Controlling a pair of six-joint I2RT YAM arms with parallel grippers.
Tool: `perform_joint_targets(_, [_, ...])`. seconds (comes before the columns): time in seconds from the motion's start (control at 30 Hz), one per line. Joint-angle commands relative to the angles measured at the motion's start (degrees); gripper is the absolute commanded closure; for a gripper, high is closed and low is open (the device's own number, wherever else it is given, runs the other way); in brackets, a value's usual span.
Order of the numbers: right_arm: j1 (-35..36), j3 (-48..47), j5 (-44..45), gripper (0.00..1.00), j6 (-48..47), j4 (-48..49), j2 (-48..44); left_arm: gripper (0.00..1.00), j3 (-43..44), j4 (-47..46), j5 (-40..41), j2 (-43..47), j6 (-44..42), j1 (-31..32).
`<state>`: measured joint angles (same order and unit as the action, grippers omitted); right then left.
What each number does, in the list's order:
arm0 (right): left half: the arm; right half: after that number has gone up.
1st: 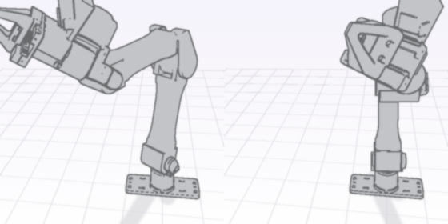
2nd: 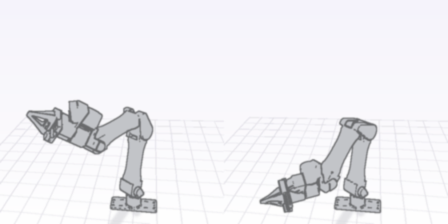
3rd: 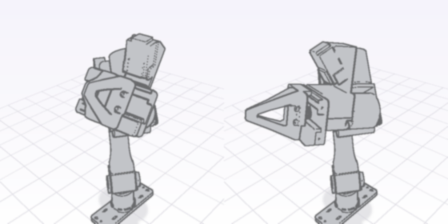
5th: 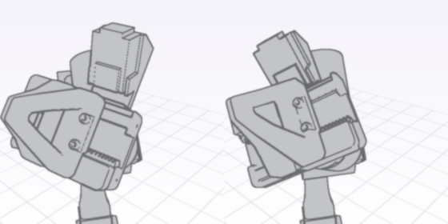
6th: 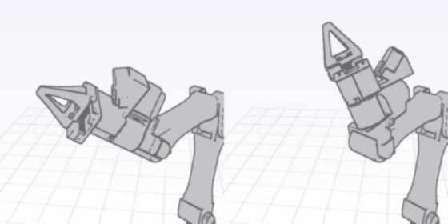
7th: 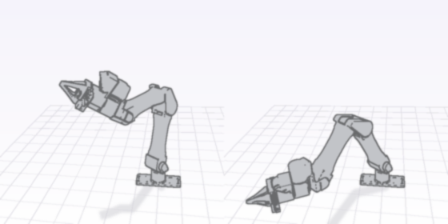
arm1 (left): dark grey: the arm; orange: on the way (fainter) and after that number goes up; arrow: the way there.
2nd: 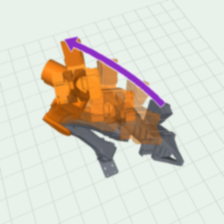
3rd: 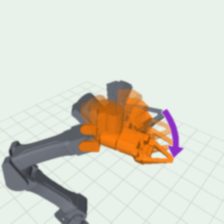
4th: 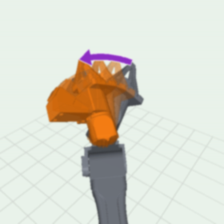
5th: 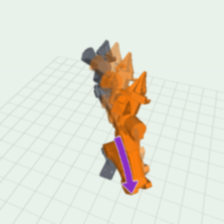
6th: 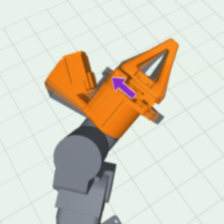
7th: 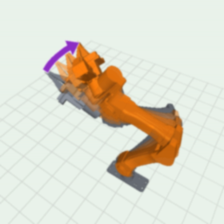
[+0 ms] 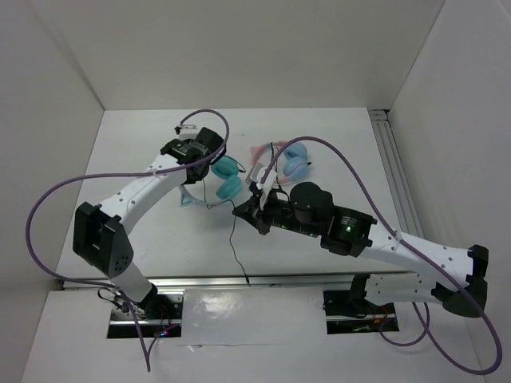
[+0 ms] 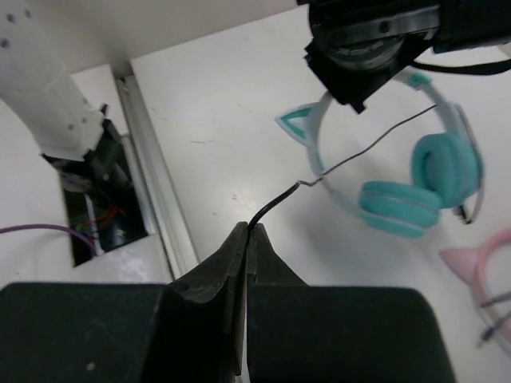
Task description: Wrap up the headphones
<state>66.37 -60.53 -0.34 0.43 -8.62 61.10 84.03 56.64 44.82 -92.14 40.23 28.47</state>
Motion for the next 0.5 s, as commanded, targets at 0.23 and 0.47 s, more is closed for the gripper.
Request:
perform_joint_targets(0.23, [-2.47, -0.56, 27.05, 1.00, -7.01, -6.41, 0.42, 1.00, -7.80, -6.19, -21.86, 12.85, -15.96, 3.26])
perform_joint_targets(0.47, [-9.41, -3.89, 29.43, 1.00, -9.83, -1.84, 2.97, 1.00, -12.40, -2.95, -23.28, 17.95, -17.29, 12.04])
